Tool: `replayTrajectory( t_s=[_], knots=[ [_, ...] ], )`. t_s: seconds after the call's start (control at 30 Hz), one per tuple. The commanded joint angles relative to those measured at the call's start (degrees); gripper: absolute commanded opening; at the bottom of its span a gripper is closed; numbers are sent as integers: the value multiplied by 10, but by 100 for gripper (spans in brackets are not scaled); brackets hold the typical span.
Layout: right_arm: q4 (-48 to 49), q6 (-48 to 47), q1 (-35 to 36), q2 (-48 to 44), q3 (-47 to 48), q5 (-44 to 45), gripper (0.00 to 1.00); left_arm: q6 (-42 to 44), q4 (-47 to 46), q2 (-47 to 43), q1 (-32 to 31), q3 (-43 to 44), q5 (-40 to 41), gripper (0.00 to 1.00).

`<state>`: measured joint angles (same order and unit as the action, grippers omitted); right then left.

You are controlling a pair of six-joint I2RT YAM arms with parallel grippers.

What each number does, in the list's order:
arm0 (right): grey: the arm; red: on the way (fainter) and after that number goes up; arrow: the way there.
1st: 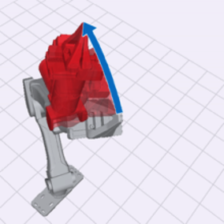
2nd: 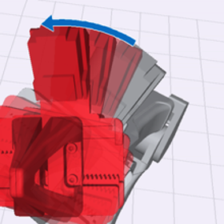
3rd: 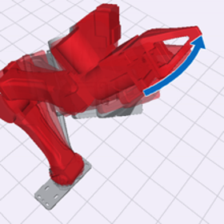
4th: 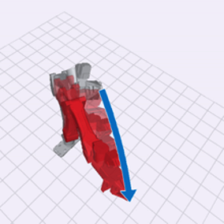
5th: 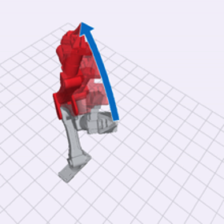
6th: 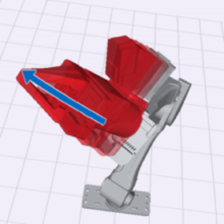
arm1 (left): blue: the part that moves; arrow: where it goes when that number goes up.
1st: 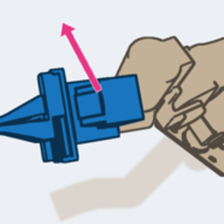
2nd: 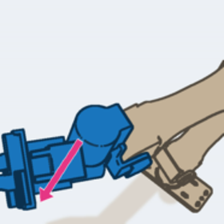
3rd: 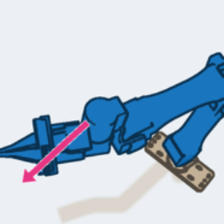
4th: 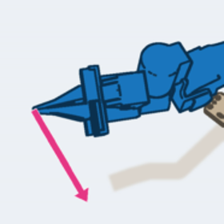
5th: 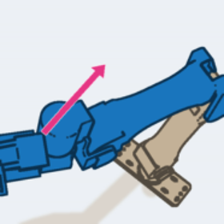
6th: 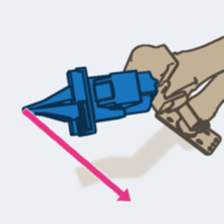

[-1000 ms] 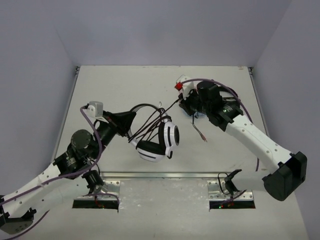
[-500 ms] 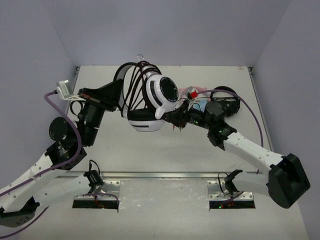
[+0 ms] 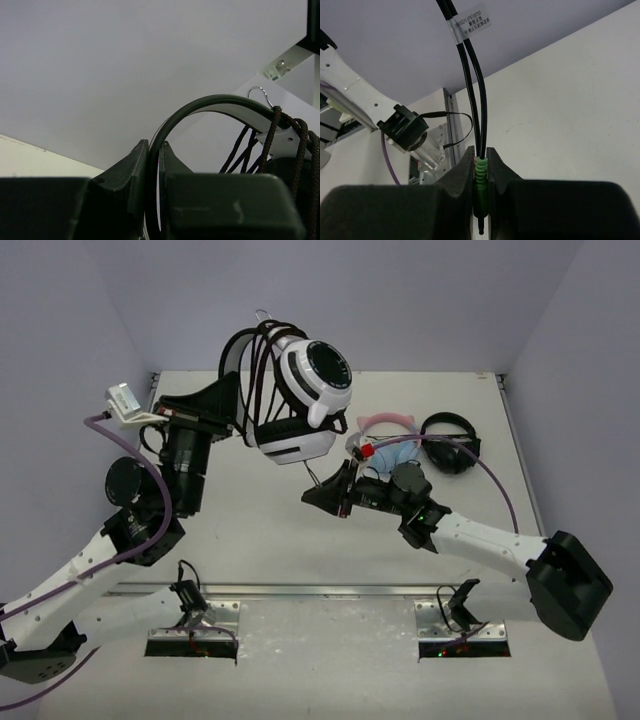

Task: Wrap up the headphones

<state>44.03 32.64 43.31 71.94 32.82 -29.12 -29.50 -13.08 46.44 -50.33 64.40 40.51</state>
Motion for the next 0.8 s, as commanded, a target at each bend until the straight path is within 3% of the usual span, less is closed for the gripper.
replayTrajectory(
  t_s=[0.0,0.2,0.27,0.4,0.47,0.67,0.73,0.77],
  knots=[
    [-2,-41,38,-10,26,44,1,-36,-69,10,-3,34,93,0],
    [-77,-116,204,-39,15,216,1,-15,-44,86,-3,89,285,0],
    [-107,-144,243,-35,40,281,1,7,-45,131,-3,104,354,0],
    [-259,-190,330,-9,146,348,1,42,-34,218,7,139,449,0],
    [-339,-196,351,-8,181,359,1,38,-14,233,22,130,455,0],
    [-495,-229,369,-43,286,352,1,-111,118,236,46,45,412,0],
    [-536,-254,369,-53,320,369,1,-110,84,205,47,-44,388,0],
    [-576,-263,369,-59,331,378,1,-88,1,189,47,-85,350,0]
  ],
)
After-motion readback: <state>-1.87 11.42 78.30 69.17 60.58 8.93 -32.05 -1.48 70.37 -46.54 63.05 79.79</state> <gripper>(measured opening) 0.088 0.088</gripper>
